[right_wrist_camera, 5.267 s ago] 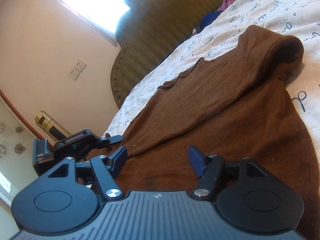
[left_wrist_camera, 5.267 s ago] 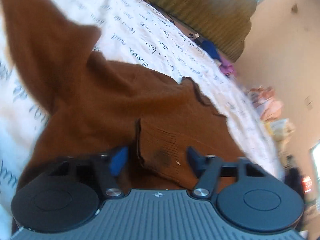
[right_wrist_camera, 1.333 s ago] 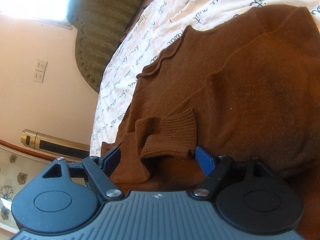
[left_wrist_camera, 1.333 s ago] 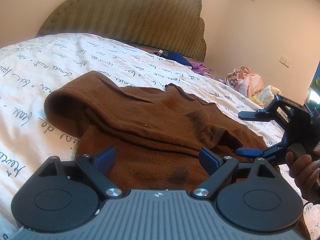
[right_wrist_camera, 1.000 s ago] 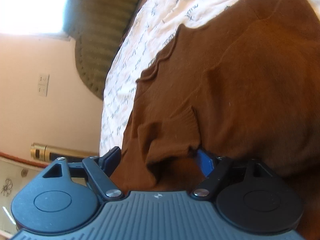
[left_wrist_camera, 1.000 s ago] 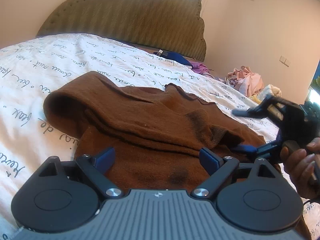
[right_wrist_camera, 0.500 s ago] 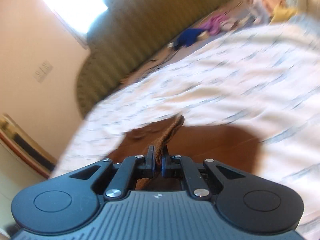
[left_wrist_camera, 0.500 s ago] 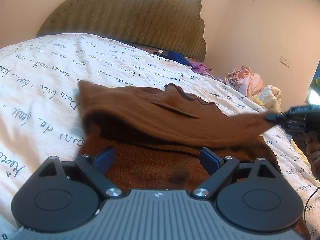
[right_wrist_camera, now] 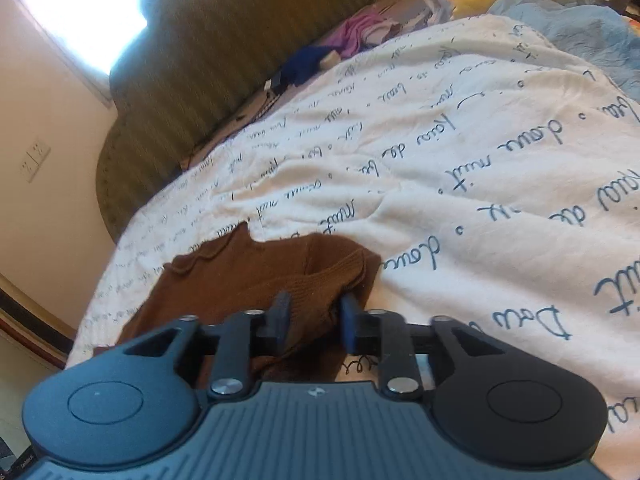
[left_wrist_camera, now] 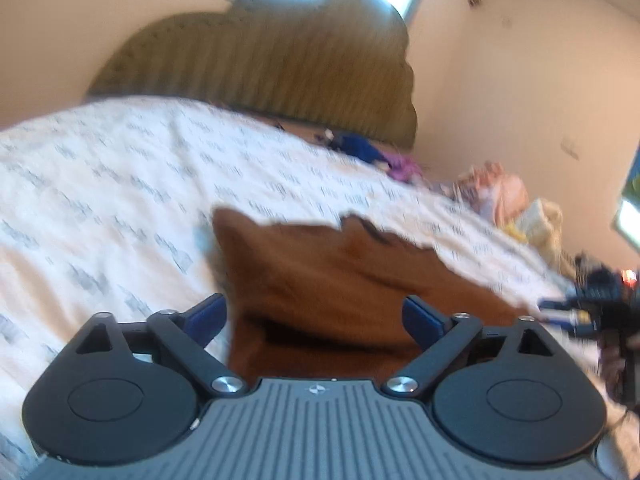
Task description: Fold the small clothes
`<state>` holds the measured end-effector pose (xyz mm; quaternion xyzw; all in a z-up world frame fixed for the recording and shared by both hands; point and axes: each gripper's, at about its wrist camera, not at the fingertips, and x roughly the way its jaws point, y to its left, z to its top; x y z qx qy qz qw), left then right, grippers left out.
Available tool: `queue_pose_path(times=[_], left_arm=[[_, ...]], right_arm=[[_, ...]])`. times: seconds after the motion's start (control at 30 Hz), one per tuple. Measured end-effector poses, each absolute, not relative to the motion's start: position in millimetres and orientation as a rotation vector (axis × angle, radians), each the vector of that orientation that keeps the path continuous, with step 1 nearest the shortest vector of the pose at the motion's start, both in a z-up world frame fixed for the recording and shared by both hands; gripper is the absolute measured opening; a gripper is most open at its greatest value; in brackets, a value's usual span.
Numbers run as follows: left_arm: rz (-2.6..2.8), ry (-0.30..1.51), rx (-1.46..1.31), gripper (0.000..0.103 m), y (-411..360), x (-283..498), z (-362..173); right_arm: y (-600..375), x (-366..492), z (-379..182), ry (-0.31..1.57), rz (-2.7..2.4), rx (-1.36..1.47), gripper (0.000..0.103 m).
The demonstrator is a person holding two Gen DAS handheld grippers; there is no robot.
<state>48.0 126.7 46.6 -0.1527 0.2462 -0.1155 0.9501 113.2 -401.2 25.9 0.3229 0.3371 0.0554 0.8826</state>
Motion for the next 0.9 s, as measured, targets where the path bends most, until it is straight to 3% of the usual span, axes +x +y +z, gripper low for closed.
queue_pose_path(times=[0.03,0.2,0.27,0.3,0.33,0.37,0.4,0.53,0.6,0.67,0.77,0.83,0.9], left_arm=[[-0.211,0.501,-0.333,0.099,136,57,51],[-0.199,0.702,-0.508,0.091,158,137,33],[-0.221,0.776,-0.511,0.078,147,161,23],[-0.215,0.795,-0.476,0.058,140,170,20],[-0.199,0.814,-0.412,0.018,129,177,16],[-0.173,0.821,-0.341,0.016,120,182,17],[-0.135,0.791,-0.286,0.015,113,181,21],[-0.058,0.625,-0.123,0.015,112,163,41],[-0.052,0.734,-0.097,0.016,115,173,18],[-0.051,0.698,-0.027,0.019,108,163,11],[-0.070,0.662,-0.081,0.032,115,143,25],[-0.077,0.652,-0.118,0.071,123,121,37],[-0.143,0.654,-0.174,0.081,133,91,41]], right_arm=[[-409,112,25,0.694,0.105,0.682,0.070],[-425,133,1,0.756,0.097,0.754,0.073],[-418,142,-4,0.762,0.120,0.750,0.073],[-413,147,-5,0.762,0.136,0.736,0.073],[-408,151,-6,0.764,0.150,0.713,0.063],[-401,156,-7,0.778,0.166,0.679,0.045],[-394,161,-8,0.812,0.183,0.641,0.011],[-389,151,8,0.727,0.195,0.534,0.011],[-395,157,-9,0.782,0.175,0.542,0.011],[-395,154,-16,0.751,0.187,0.571,0.011],[-398,146,-12,0.736,0.183,0.647,0.032],[-400,127,-2,0.735,0.185,0.670,0.059],[-398,95,8,0.695,0.219,0.669,0.072]])
